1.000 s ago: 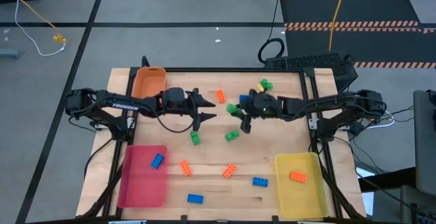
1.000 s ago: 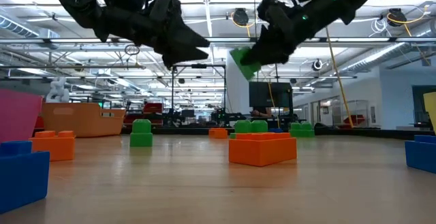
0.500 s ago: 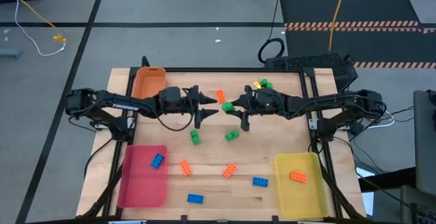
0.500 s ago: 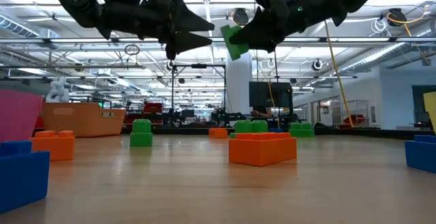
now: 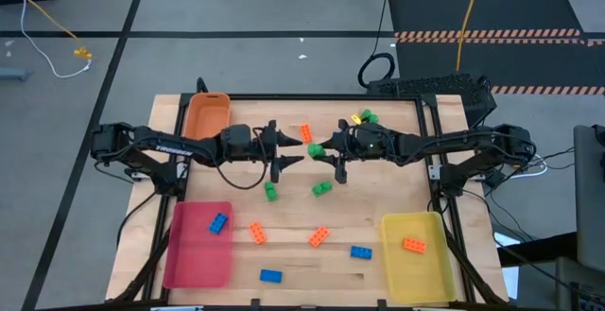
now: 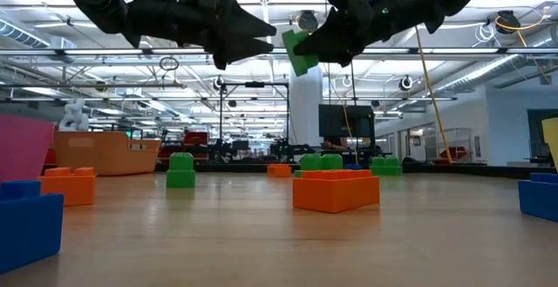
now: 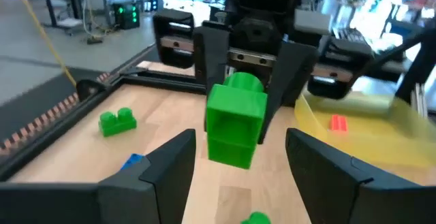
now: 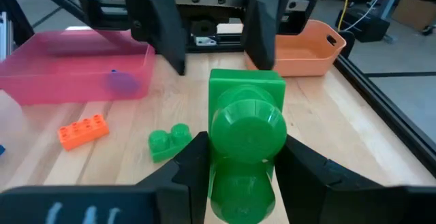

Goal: Sort & place blocks by color
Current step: Put the green game piece into the orange bin

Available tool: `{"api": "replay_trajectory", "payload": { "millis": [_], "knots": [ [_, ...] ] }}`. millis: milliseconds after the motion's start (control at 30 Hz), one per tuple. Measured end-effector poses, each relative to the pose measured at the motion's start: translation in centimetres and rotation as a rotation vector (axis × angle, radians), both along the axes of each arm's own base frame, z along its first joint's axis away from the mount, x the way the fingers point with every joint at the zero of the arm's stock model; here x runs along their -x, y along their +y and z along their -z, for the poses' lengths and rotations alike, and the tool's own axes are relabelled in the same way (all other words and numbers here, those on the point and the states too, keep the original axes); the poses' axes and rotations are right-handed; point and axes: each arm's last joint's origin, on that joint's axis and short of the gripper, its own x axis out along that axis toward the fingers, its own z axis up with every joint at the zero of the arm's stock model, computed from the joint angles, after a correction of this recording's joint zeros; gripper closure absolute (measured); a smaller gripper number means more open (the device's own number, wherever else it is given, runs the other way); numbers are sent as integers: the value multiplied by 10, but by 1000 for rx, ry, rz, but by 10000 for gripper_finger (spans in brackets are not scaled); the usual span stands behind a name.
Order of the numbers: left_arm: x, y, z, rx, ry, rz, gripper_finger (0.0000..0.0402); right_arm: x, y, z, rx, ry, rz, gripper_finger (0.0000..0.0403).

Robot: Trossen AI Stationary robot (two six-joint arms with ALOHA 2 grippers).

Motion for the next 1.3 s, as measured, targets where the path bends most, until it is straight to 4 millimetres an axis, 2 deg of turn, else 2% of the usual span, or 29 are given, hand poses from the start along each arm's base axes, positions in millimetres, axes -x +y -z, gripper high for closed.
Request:
{"api": "replay_trajectory", "payload": {
  "millis": [233,400,533,733,867,1000,1300],
  "knots": [
    [-4,-4,-5,-39,-14,20,171,-1,3,-2,8,-19,-35,279],
    [-19,-2,-2,-34,14,21,170,-2,6,-5,12,-59,-50,279],
    [-29,0,3,-18,31,8,158,-2,6,-4,0,-45,-66,279],
    [-39,0,-2,-21,15,8,134,-1,6,-1,-1,-33,-61,279],
    [-41,-1,-7,-33,-5,6,132,0,6,1,-5,-11,-64,279],
    [-41,-1,-7,-38,0,5,152,0,6,0,-4,-19,-63,279],
    [-45,-4,4,-29,29,5,227,0,6,2,-7,-12,-61,279]
  ]
}}
